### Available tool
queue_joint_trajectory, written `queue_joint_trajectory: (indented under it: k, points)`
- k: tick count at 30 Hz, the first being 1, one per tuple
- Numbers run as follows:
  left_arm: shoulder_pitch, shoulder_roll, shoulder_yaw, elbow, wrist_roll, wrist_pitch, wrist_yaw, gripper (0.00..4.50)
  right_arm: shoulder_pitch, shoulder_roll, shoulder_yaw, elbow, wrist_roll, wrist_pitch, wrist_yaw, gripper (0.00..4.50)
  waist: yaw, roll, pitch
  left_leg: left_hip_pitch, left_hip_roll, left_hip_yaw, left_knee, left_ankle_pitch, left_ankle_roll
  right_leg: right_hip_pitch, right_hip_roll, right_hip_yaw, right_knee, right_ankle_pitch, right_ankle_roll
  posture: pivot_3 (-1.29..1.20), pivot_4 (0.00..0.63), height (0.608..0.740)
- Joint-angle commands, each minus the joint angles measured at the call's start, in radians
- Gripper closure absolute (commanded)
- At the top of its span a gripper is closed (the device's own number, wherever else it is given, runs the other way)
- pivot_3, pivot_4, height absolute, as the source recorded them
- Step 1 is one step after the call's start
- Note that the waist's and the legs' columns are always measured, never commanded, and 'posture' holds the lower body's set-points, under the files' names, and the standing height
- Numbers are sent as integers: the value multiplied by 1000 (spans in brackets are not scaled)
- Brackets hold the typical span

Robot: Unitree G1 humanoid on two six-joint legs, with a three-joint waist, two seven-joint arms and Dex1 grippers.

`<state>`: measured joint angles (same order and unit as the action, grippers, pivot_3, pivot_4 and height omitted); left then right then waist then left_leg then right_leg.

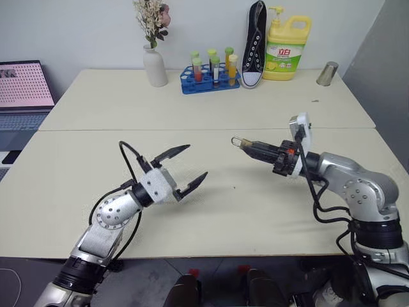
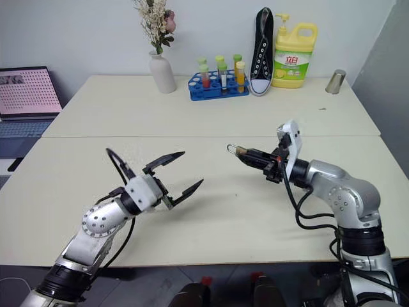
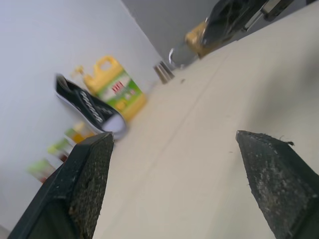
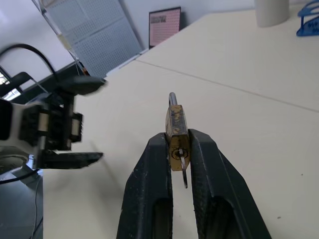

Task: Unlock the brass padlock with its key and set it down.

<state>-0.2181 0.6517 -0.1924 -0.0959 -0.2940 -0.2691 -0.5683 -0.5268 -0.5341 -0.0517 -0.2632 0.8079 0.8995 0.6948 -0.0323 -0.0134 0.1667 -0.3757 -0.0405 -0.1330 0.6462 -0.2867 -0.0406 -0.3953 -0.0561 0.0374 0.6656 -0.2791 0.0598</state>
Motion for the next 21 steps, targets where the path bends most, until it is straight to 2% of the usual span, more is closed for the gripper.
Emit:
queue_joint_trajectory:
  k: [1,5,11,21]
  points:
    - [-80,-21,32,-73,-213,272,-90,1239,4,-8,19,-93,38,5,48,4363,0,0,0,0,0,0,0,0,0,0,1,0,0,0,0,0,150,740]
    - [-139,-39,54,-99,-334,474,-148,2468,6,-16,38,-124,37,6,66,4363,-5,0,0,0,0,0,0,0,0,0,1,0,0,0,0,0,150,740]
    - [-188,-85,96,-111,-413,624,-185,4413,7,-29,54,-143,40,8,84,4363,-2,0,0,0,0,0,1,0,-1,0,1,0,0,0,0,0,150,740]
    - [-202,-155,102,-107,-377,669,-221,4500,16,-35,61,-156,51,9,81,4363,0,0,0,0,0,0,1,1,-2,0,0,1,-1,0,0,0,150,740]
